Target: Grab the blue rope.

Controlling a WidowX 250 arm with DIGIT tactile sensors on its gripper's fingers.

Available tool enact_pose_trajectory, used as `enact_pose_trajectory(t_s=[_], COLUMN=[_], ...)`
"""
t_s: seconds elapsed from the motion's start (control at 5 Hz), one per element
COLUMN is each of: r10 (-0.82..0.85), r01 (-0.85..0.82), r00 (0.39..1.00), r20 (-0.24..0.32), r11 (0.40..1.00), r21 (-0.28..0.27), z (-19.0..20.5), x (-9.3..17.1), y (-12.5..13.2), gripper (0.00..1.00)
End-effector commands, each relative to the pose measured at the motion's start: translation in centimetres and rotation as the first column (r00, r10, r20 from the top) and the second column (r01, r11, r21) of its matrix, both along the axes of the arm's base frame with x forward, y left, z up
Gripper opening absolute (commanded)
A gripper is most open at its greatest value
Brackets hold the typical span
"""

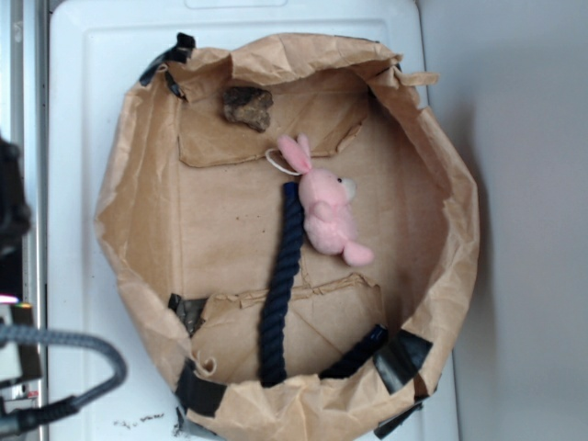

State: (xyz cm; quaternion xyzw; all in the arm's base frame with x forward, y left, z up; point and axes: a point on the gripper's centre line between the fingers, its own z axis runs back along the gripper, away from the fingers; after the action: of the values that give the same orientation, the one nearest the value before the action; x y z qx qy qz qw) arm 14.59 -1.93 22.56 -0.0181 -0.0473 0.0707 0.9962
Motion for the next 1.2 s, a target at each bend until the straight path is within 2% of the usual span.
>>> enact_pose_trajectory(t_s=[0.0, 0.2, 0.6, 0.8, 1.0], r10=[0.017, 0.017, 0.205, 0.336, 0.458], r01=[-0.017, -0.017, -0.204, -0.332, -0.441], r00=[1.000, 1.000, 0.978, 0.940, 0.879], r20=[0.014, 0.014, 0.041, 0.061, 0.135], r11=[1.000, 1.000, 0.978, 0.941, 0.887], r21=[-0.002, -0.002, -0.030, -0.067, -0.137], z=[0.4, 0.4, -0.9, -1.8, -2.8], x=[0.2, 0.2, 8.4, 10.6, 11.0], y=[0.3, 0.3, 1.5, 1.6, 0.7], gripper=[1.00, 1.00, 1.00, 1.00, 1.00])
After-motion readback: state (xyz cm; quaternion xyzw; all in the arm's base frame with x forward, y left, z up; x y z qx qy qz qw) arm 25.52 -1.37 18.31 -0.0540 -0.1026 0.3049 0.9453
